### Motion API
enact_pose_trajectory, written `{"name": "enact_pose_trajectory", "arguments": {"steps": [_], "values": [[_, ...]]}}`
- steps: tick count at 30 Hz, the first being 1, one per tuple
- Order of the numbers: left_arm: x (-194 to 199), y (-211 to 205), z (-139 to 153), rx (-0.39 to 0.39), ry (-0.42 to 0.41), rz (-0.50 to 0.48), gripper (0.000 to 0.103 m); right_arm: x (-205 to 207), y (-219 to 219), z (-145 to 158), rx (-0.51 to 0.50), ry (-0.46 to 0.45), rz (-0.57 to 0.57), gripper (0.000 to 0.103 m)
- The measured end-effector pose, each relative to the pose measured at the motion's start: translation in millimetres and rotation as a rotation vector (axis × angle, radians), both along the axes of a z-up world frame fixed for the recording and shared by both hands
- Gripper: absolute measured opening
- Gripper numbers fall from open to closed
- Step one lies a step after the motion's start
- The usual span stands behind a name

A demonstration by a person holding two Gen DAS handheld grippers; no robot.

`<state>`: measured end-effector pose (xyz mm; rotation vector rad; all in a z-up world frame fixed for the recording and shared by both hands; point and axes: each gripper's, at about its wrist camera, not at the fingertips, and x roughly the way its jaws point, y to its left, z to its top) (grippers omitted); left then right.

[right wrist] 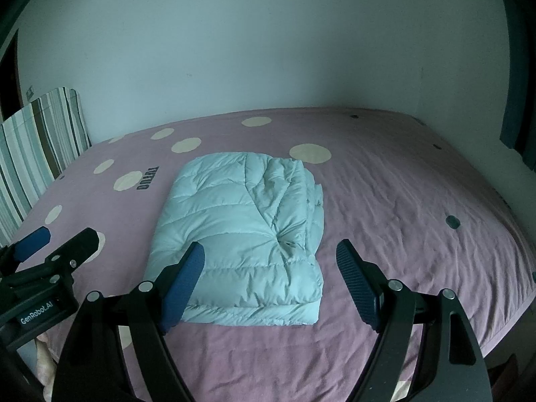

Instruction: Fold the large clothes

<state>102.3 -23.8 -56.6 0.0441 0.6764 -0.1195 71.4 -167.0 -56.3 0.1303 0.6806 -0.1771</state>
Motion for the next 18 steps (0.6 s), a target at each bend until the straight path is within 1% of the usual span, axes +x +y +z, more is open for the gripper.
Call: {"name": "enact_pose_trajectory", "arguments": {"steps": [9,18], "values": [[-3.1,0.3,3.6,-0.003,-0.017,-0.009,0.100,-1.2,0.1,1.4,-0.001,-0.003,0.002,0.080],[-6.7,-5.5,7.4,0.012,-0.035,-0.018,0.100,-2.1,1.6,2.3,-0.002,-0.004,0.002,0.080]]}}
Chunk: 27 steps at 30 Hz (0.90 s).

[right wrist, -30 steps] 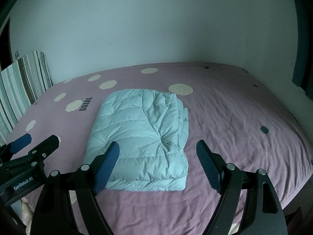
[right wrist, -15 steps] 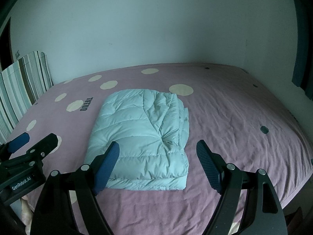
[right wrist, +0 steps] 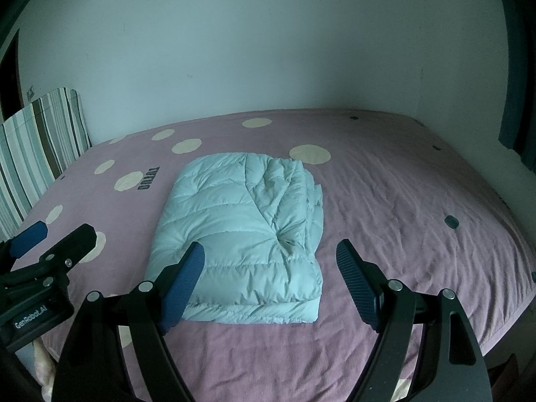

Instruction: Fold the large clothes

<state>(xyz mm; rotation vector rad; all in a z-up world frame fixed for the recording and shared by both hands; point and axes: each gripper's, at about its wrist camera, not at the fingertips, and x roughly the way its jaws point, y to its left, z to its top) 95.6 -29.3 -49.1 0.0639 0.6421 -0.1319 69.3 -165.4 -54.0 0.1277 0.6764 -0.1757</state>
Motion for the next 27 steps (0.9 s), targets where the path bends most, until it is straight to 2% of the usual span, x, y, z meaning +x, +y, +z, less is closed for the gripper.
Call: {"name": "enact_pose_trajectory", "arguments": {"steps": [3,10,20,23,27], "values": [[0,-2,0,0.011,0.000,0.027,0.100,0,0,0,0.000,-0.001,-0.001,0.080],[0,3,0,-0.021,-0.010,0.039,0.101,0,1,-1,0.003,0.003,-0.004,0.080],[7,3,-9,-0.037,0.036,0.025,0.101,3,-2,-5,0.008,0.011,0.003,0.080],[13,4,-14,-0.015,0.029,0.049,0.101,4,-2,-6,0.010,0.009,0.003,0.080],[28,11,-28,-0.003,0.087,0.041,0.101,6,-10,-8,0.019,-0.007,-0.010,0.081]]}}
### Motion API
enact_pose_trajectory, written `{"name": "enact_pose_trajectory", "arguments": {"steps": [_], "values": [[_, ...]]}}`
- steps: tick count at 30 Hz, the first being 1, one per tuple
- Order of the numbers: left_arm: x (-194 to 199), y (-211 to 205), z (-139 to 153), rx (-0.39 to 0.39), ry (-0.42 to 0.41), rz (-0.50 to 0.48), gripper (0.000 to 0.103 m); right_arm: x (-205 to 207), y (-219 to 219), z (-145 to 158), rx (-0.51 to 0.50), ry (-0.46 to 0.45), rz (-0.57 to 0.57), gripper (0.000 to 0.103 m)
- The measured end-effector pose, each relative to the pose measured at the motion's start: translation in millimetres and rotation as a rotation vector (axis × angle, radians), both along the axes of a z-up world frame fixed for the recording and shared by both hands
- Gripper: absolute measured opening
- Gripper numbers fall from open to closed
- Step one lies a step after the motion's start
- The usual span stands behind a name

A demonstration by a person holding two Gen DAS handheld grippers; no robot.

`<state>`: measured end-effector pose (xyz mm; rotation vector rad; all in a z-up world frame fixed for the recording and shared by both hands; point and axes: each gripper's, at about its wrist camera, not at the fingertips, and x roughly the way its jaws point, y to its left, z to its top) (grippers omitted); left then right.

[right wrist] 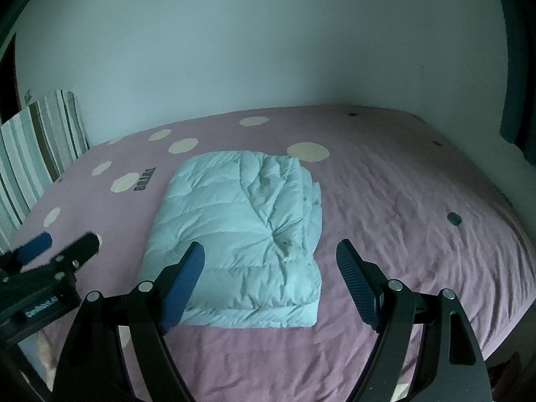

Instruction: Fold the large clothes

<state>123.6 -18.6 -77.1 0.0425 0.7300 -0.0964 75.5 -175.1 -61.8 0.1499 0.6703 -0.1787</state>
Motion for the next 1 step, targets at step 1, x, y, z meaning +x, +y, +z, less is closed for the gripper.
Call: {"name": "enact_pose_trajectory", "arguments": {"steps": [1], "values": [[3.5,2.7,-2.2,0.002,0.009,0.006,0.101,1.1,-3.1,-0.6,0.003,-0.002,-0.003,0.085]]}}
